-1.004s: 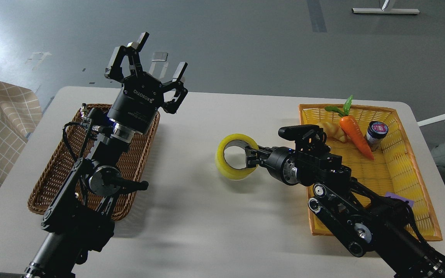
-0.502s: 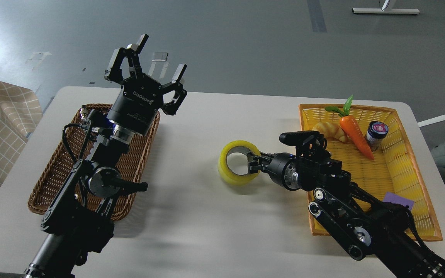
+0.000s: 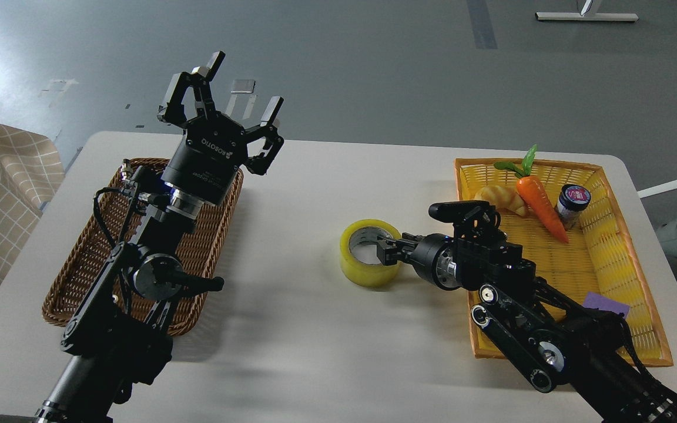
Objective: Place and transfer tape with both arms
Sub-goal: 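Withdraw the right gripper back above the yellow tray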
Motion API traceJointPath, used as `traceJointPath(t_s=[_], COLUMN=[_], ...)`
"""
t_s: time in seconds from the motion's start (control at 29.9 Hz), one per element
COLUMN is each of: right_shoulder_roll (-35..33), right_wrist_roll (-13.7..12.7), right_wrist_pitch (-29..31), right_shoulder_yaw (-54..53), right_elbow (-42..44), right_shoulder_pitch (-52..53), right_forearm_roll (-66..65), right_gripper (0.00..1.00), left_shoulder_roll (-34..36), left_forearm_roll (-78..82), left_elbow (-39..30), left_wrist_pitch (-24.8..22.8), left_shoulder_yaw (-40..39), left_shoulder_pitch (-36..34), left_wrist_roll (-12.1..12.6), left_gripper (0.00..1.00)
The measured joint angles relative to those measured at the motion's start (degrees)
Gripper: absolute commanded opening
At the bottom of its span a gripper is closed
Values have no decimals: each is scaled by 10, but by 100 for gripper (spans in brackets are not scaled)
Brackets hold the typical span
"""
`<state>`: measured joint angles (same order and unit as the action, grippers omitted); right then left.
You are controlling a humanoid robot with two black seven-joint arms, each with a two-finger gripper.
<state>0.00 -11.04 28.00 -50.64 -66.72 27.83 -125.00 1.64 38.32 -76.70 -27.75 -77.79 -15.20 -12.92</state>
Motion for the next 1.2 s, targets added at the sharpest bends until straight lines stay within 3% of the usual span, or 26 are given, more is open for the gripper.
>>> traceJointPath(t_s=[0.13, 0.33, 0.4, 0.54, 0.84, 1.2], right_shoulder_roll=[0, 0, 0, 0, 0, -15], right_wrist_roll=[0, 1, 0, -1, 0, 0], right_wrist_pitch=[0, -2, -5, -6, -5, -7], right_shoulder_yaw=[0, -2, -4, -28, -107, -159], right_elbow=[2, 4, 2, -6, -85, -203], right_shoulder_pitch=[11, 43, 53, 64, 69, 36], right_forearm_roll=[0, 0, 0, 0, 12, 237], right_gripper=[70, 82, 92, 98, 100, 100], left_shoulder_roll=[-1, -1, -1, 0, 4, 26], left_forearm_roll=[0, 0, 0, 0, 0, 3], left_elbow=[0, 0, 0, 0, 1, 5], left_wrist_pitch=[0, 1, 1, 1, 12, 6], left_shoulder_yaw=[0, 0, 0, 0, 0, 10], left_shoulder_pitch=[0, 0, 0, 0, -1, -7], left_wrist_roll=[-1, -1, -1, -1, 0, 8], left_gripper=[98, 98, 98, 98, 98, 98])
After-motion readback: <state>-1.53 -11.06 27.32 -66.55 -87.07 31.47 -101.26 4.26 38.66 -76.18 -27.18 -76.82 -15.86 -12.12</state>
